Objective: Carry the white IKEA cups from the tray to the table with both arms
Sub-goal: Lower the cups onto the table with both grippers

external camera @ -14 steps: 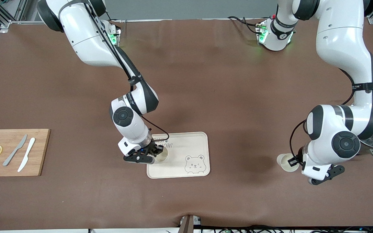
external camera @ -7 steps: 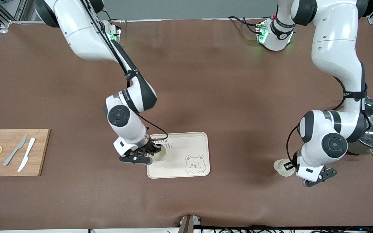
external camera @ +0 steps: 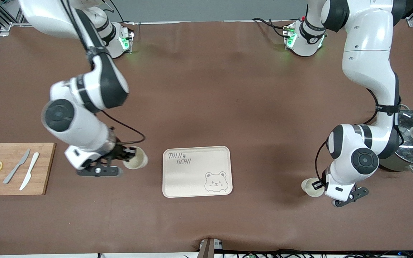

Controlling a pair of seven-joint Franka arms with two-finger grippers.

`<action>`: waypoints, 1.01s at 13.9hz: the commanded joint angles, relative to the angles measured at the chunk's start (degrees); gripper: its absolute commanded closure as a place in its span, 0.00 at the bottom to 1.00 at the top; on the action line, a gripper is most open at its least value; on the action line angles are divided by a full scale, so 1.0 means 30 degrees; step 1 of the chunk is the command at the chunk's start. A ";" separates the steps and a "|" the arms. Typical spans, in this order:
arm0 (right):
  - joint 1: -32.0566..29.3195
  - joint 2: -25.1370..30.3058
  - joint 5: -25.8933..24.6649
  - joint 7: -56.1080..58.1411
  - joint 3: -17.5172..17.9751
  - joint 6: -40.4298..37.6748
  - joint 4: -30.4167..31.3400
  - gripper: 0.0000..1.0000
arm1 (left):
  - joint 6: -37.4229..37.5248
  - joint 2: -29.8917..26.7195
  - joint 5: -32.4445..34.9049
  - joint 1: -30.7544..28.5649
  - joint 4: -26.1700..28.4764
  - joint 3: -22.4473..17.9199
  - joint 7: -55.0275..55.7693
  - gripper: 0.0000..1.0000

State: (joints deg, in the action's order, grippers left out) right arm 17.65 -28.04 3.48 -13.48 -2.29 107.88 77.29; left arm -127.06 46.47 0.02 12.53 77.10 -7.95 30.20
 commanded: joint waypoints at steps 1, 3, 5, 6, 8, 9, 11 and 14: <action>-0.2066 0.1199 0.0159 0.3397 0.0354 -0.1064 0.0752 1.00 | -0.0303 -0.0166 0.0053 -0.0105 0.0258 0.0044 -0.0280 0.56; -0.3765 0.1260 0.0362 0.6063 0.0384 -0.1419 0.0752 1.00 | -0.0274 -0.0195 0.0053 -0.0105 0.0287 0.0044 -0.0222 0.34; -0.5143 0.1114 0.0744 0.8088 0.0354 -0.1450 0.0752 1.00 | -0.0216 -0.0312 0.0053 -0.0134 0.0287 0.0044 -0.0192 0.23; -0.5643 0.0998 0.0745 0.8823 0.0354 -0.1333 0.0752 1.00 | -0.0186 -0.0400 0.0053 -0.0192 0.0258 0.0044 -0.0250 0.17; -0.6115 0.0822 0.0774 0.9035 0.0325 -0.1158 0.0781 1.00 | -0.0012 -0.0633 0.0082 -0.0222 0.0258 0.0044 -0.0251 0.09; -0.6349 0.0647 0.0774 0.9006 0.0325 -0.1040 0.0781 1.00 | 0.0135 -0.0809 0.0111 -0.0222 0.0229 0.0015 -0.0309 0.07; -0.6730 0.0091 0.0774 0.8918 0.0325 -0.0748 0.0781 1.00 | 0.0486 -0.1190 0.0170 -0.0223 0.0199 0.0014 -0.0921 0.00; -0.6995 -0.0788 0.0948 0.8918 0.0325 0.0128 0.1013 1.00 | 0.1683 -0.2388 0.0258 -0.0281 0.0170 0.0014 -0.1477 0.00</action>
State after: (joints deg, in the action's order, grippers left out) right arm -2.00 -28.87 5.43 13.13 -2.37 106.50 79.95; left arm -125.18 42.93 0.02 11.91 76.58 -8.03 27.78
